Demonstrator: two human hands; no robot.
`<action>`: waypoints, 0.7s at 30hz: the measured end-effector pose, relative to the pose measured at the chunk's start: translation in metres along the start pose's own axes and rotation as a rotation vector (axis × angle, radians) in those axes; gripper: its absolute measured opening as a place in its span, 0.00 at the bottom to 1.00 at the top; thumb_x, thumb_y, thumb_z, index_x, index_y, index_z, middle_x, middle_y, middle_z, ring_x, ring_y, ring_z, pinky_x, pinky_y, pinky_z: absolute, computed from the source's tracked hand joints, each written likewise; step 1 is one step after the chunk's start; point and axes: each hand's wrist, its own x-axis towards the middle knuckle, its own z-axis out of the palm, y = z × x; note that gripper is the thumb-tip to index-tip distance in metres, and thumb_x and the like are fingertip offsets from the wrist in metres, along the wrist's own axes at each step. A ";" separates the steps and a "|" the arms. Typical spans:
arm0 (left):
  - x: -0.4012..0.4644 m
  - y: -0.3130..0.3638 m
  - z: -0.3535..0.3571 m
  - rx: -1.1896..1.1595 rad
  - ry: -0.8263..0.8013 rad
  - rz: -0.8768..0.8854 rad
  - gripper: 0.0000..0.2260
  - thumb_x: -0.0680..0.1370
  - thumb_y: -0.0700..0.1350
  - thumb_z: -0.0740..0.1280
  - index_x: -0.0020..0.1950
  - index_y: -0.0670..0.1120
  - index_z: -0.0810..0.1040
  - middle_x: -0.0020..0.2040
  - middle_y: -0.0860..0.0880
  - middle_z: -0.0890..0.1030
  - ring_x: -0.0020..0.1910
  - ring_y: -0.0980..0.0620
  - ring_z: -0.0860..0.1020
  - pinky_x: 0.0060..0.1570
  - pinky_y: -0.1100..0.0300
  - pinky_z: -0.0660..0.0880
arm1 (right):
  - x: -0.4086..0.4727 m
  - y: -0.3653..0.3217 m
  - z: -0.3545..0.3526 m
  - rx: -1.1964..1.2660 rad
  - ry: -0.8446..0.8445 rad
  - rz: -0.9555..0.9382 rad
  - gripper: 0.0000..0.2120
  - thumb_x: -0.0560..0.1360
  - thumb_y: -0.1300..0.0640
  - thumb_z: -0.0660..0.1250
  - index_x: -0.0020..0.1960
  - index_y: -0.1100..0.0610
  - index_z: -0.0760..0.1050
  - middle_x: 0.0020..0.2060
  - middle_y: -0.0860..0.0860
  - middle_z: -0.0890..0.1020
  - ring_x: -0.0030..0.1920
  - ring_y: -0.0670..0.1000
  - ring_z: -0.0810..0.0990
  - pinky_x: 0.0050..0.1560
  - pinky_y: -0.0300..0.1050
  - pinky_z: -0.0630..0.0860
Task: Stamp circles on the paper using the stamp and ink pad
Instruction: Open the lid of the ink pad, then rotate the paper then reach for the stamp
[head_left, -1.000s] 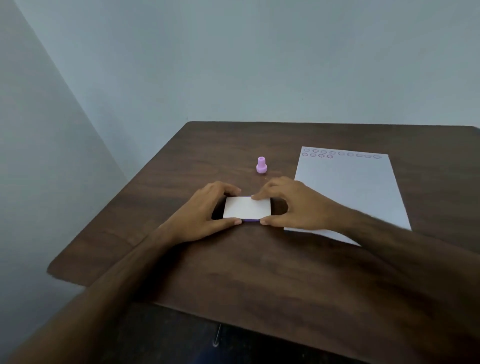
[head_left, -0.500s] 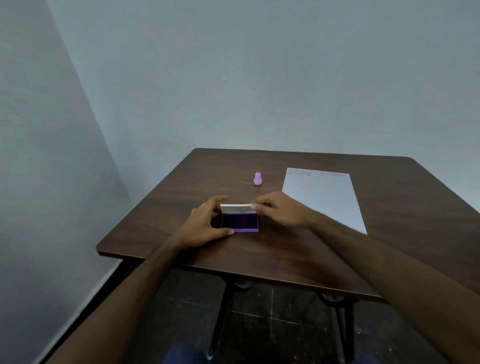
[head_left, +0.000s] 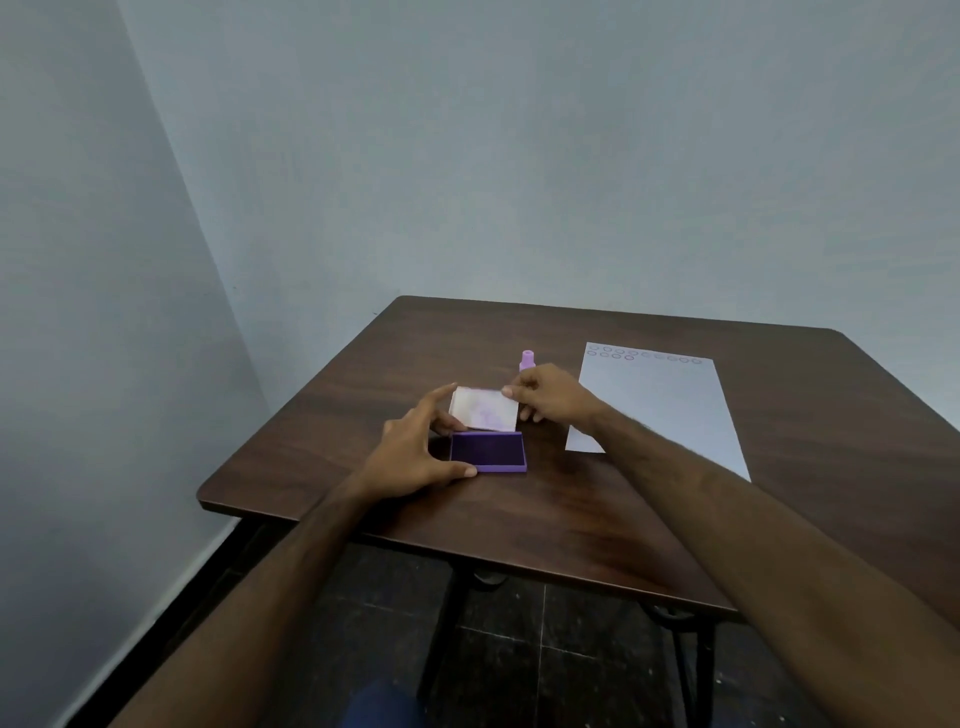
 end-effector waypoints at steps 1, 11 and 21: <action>0.000 0.000 0.000 0.005 0.004 0.003 0.48 0.65 0.62 0.78 0.78 0.61 0.54 0.58 0.60 0.80 0.60 0.60 0.76 0.72 0.46 0.62 | 0.002 -0.001 0.000 0.004 -0.007 -0.003 0.12 0.80 0.53 0.66 0.56 0.61 0.80 0.43 0.54 0.86 0.38 0.45 0.82 0.37 0.35 0.78; 0.005 -0.007 0.006 0.115 0.071 0.036 0.43 0.69 0.60 0.76 0.78 0.59 0.57 0.62 0.61 0.77 0.63 0.59 0.72 0.66 0.51 0.59 | -0.038 0.041 -0.020 -0.460 0.378 0.028 0.21 0.79 0.46 0.64 0.66 0.56 0.75 0.65 0.56 0.76 0.66 0.57 0.72 0.64 0.54 0.72; 0.002 -0.006 0.012 0.313 0.068 0.121 0.38 0.73 0.65 0.67 0.78 0.57 0.56 0.68 0.59 0.73 0.67 0.56 0.69 0.64 0.53 0.60 | -0.069 0.064 -0.016 -0.658 0.132 0.118 0.33 0.81 0.35 0.50 0.79 0.51 0.58 0.80 0.52 0.60 0.79 0.55 0.59 0.77 0.55 0.57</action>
